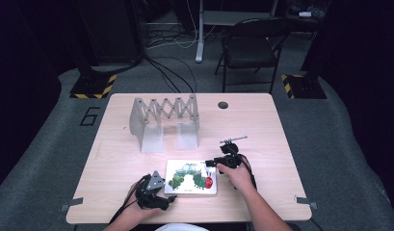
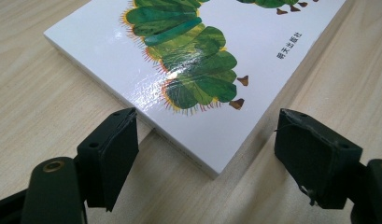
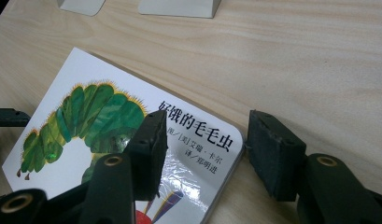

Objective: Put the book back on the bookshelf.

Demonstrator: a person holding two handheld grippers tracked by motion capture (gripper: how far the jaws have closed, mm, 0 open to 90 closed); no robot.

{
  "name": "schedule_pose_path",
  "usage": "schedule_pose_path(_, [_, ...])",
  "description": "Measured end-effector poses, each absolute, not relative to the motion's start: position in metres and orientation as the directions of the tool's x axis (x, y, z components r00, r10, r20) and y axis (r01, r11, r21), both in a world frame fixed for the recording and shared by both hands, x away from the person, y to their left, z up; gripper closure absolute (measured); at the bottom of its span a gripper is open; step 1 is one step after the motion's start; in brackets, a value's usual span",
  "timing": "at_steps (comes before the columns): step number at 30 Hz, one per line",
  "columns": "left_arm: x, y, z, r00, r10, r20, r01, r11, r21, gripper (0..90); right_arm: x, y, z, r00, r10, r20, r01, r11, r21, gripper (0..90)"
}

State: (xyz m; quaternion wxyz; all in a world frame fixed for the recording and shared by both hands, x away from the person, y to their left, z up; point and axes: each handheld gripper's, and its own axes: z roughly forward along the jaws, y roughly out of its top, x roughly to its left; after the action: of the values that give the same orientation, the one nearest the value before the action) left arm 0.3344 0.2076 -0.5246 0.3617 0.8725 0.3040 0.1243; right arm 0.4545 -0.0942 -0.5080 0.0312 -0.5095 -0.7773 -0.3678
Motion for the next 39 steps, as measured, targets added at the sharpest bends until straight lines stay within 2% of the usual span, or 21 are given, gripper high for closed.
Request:
schedule_pose_path(5, [0.334,0.207,-0.524,0.787,0.617,0.003,0.437,-0.560,0.704,20.2,0.456,-0.097,-0.509,-0.448,0.764,0.465,0.835,0.171,0.523,48.9])
schedule_pose_path(39, [0.334,0.205,-0.526,0.777,0.629,0.004,0.444,-0.553,0.705,15.4,0.449,-0.097,-0.496,-0.474,0.761,0.444,0.809,0.176,0.561,50.5])
